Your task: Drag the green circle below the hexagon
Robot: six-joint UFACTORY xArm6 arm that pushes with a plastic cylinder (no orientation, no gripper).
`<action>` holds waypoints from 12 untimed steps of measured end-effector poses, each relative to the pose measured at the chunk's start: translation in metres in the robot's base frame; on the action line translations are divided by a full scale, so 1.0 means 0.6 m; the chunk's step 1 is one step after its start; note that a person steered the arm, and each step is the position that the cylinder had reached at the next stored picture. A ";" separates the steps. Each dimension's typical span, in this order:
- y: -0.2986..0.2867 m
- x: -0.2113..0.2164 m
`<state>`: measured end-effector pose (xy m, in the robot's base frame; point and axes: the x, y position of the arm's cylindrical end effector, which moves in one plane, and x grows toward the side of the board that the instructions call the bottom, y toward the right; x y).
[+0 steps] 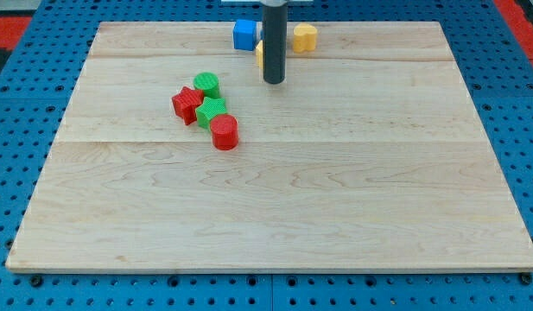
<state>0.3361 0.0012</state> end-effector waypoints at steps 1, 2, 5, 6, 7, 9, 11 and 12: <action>-0.095 0.019; -0.152 0.012; -0.314 -0.034; -0.333 -0.063; -0.398 -0.068; -0.388 0.038; -0.174 -0.003; -0.175 -0.005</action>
<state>0.3331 -0.1035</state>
